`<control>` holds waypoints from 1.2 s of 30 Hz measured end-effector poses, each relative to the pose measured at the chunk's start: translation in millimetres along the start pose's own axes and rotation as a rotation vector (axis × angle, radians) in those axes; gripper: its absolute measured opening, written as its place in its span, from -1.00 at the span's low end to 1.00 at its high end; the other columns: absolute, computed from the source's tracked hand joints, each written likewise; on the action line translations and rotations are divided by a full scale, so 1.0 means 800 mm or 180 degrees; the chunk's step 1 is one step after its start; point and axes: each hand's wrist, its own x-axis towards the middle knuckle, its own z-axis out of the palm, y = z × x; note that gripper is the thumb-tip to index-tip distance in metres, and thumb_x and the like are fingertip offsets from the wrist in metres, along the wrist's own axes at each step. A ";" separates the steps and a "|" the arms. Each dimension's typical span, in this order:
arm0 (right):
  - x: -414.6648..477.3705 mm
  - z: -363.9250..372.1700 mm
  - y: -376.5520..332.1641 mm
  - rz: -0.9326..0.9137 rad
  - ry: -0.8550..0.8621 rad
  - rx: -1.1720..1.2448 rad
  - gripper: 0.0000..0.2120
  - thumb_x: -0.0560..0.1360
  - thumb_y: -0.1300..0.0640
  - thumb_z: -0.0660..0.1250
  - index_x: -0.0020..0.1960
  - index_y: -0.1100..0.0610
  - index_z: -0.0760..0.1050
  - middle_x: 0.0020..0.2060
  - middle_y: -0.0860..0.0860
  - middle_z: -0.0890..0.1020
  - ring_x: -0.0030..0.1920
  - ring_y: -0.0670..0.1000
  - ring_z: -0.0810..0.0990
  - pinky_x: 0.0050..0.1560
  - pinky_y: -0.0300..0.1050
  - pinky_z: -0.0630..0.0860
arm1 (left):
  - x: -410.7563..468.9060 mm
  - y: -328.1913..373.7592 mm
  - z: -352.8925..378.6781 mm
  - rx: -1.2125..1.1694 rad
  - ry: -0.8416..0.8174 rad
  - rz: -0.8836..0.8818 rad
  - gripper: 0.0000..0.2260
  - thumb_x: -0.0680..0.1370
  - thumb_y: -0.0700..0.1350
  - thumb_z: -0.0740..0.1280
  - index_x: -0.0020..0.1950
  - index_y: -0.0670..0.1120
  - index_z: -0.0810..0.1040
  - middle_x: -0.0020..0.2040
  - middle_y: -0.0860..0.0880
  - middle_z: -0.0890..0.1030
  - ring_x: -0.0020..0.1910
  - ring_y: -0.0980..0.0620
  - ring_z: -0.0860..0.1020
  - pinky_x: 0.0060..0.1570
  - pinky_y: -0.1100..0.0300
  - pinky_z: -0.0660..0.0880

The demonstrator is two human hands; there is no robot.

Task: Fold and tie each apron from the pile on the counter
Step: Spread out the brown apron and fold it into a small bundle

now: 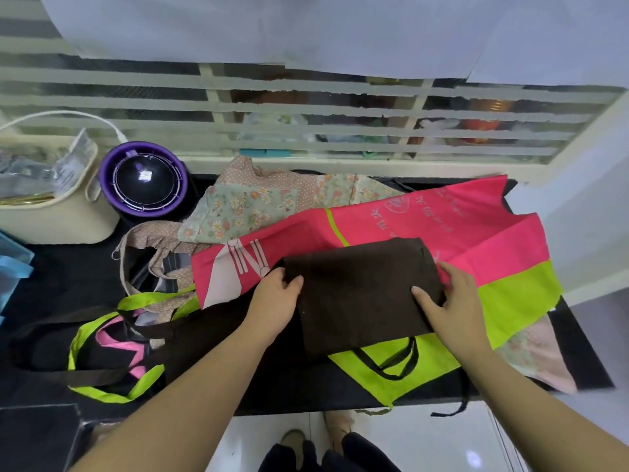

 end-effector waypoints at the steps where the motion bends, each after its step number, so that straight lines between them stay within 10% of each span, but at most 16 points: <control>1: -0.001 -0.002 -0.001 0.0380 0.0001 0.0332 -0.46 0.44 0.08 0.47 0.35 0.15 0.40 0.09 0.01 0.47 0.11 0.05 0.48 0.11 -0.05 0.43 | -0.001 0.001 0.001 -0.0024 0.0054 -0.0035 -0.95 0.62 -0.09 0.25 0.07 0.00 0.46 0.01 0.01 0.61 0.03 0.03 0.58 0.13 0.06 0.50; 9: 0.009 -0.008 0.009 0.1051 -0.0443 0.0830 -0.91 0.46 0.22 0.42 -0.07 0.13 0.53 -0.09 0.20 0.66 -0.08 0.19 0.62 -0.05 0.10 0.54 | -0.019 0.027 0.009 -0.0313 0.0147 0.0075 -0.90 0.60 -0.02 0.26 0.03 -0.01 0.52 -0.01 -0.02 0.63 0.00 0.01 0.60 0.12 -0.03 0.54; 12: 0.016 -0.020 0.004 0.0786 -0.0261 0.0281 -0.63 0.45 0.16 0.44 0.22 0.20 0.50 0.04 0.15 0.61 0.06 0.17 0.57 0.08 0.03 0.47 | -0.018 0.060 0.013 -0.0687 -0.0142 -0.0163 -0.88 0.62 -0.04 0.24 0.01 -0.06 0.51 -0.04 -0.06 0.62 -0.03 -0.04 0.60 0.02 0.00 0.55; 16: -0.011 -0.041 -0.058 -0.1142 -0.0369 0.0076 -0.26 0.32 -0.21 0.43 0.39 0.11 0.37 0.26 0.01 0.47 0.29 -0.01 0.40 0.32 -0.11 0.29 | -0.011 0.109 0.017 -0.0620 -0.0467 -0.0266 -0.85 0.62 -0.05 0.23 0.03 -0.08 0.55 -0.08 -0.04 0.64 -0.06 -0.04 0.58 0.02 0.03 0.48; 21: -0.048 -0.007 -0.106 -0.1584 -0.0923 -0.0305 0.20 0.17 -0.37 0.43 0.52 -0.02 -0.23 0.53 -0.07 0.03 0.53 -0.07 -0.02 0.50 -0.06 0.00 | -0.018 0.161 0.042 -0.0728 -0.0850 -0.0004 -0.80 0.62 -0.16 0.19 -0.18 -0.08 0.51 -0.26 -0.02 0.59 -0.31 0.05 0.56 -0.16 0.17 0.51; 26: -0.025 -0.014 -0.107 -0.0405 0.0350 0.1415 -0.60 0.50 0.18 0.34 0.33 0.09 0.45 0.07 -0.17 0.58 0.09 -0.24 0.49 0.13 -0.35 0.42 | -0.031 0.181 0.056 -0.0938 -0.1665 0.0135 -0.82 0.65 -0.06 0.14 -0.05 -0.04 0.50 -0.15 -0.01 0.63 -0.18 0.02 0.64 -0.06 0.15 0.53; 28: -0.013 -0.032 -0.100 -0.0153 0.0548 0.1493 -0.83 0.59 0.20 0.25 0.13 0.08 0.55 -0.15 -0.20 0.58 -0.08 -0.22 0.50 -0.09 -0.32 0.43 | -0.025 0.164 0.052 -0.0478 -0.1632 0.0342 -0.83 0.65 -0.02 0.14 -0.02 -0.02 0.48 -0.09 0.00 0.63 -0.10 0.04 0.64 0.01 0.12 0.54; 36: -0.003 -0.056 -0.086 0.0261 0.0484 0.1693 -0.83 0.62 0.14 0.18 0.14 0.00 0.50 0.06 -0.02 0.61 0.15 -0.03 0.54 0.18 -0.11 0.44 | -0.011 0.059 0.057 0.3942 -0.1426 0.2337 -0.57 0.53 0.08 0.33 0.37 0.04 0.37 0.26 0.04 0.42 0.24 -0.02 0.43 0.17 0.08 0.40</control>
